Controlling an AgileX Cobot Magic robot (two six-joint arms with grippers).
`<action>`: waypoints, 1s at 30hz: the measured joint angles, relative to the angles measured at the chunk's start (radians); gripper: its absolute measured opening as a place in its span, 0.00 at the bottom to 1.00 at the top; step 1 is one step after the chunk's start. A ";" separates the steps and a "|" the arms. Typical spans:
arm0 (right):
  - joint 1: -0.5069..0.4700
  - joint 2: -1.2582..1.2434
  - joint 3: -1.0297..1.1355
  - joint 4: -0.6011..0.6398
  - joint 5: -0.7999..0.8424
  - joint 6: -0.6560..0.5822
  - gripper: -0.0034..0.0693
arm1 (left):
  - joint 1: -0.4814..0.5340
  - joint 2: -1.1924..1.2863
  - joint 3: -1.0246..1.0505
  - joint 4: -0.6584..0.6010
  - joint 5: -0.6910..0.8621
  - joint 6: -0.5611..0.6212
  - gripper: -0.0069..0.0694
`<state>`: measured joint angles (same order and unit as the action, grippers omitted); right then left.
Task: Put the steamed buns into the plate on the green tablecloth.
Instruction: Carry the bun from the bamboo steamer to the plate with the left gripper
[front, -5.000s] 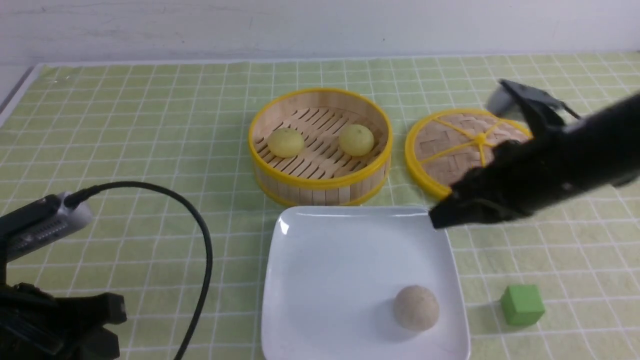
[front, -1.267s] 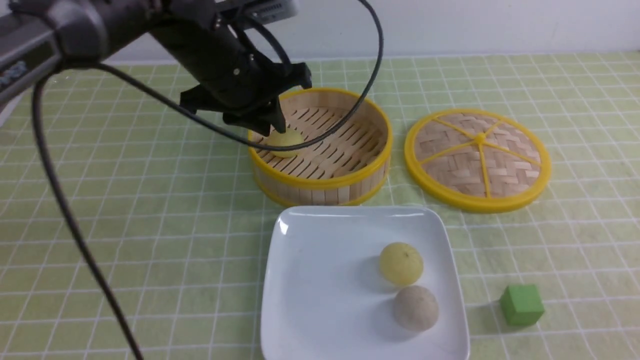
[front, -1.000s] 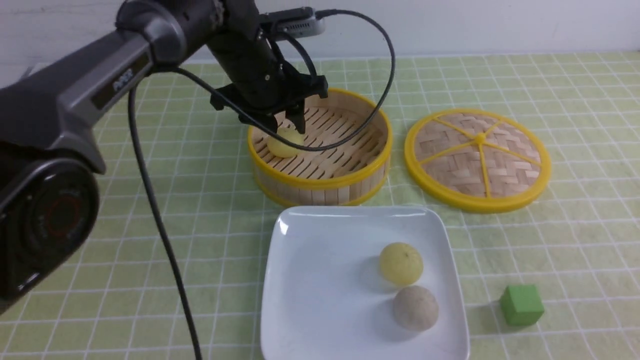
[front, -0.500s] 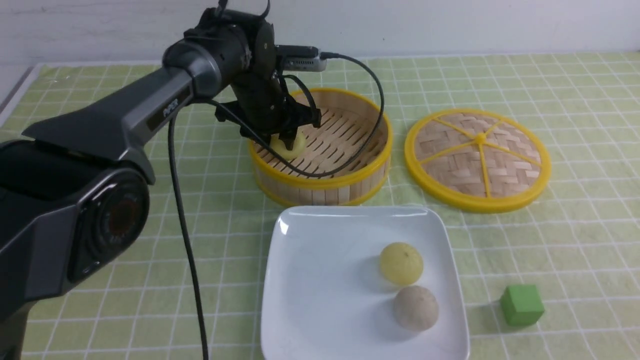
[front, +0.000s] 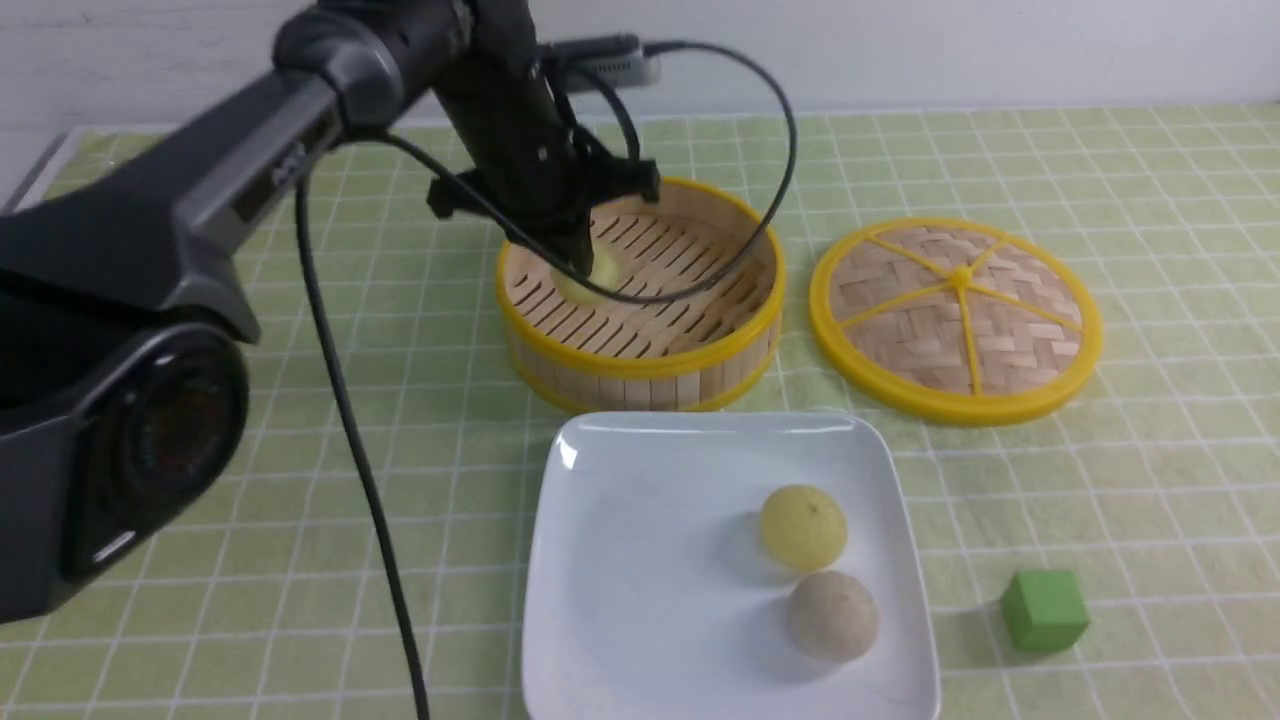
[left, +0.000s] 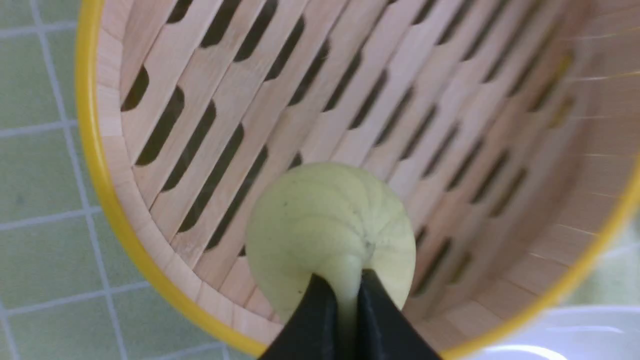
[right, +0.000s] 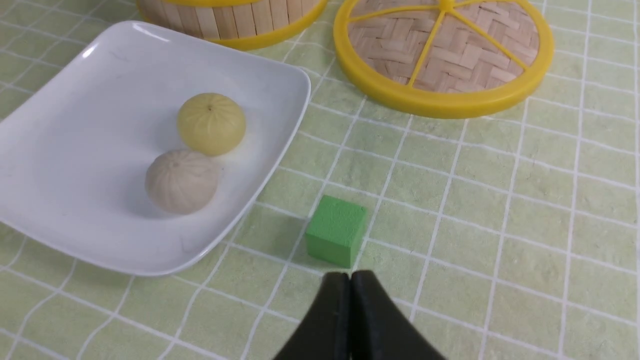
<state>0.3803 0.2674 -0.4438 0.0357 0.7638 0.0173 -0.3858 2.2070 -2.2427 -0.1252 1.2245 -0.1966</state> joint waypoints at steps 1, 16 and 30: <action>0.000 0.000 0.000 0.000 0.000 0.000 0.06 | 0.000 -0.048 -0.006 -0.003 0.008 0.012 0.12; 0.000 0.000 0.000 -0.002 -0.003 0.000 0.07 | -0.251 -0.377 0.663 -0.013 -0.018 0.024 0.12; 0.000 -0.049 -0.075 -0.003 0.086 0.020 0.08 | -0.304 -0.274 0.767 0.031 -0.248 -0.004 0.47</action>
<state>0.3803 0.2187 -0.5191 0.0326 0.8498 0.0375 -0.6901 1.9329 -1.4754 -0.0942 0.9769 -0.2005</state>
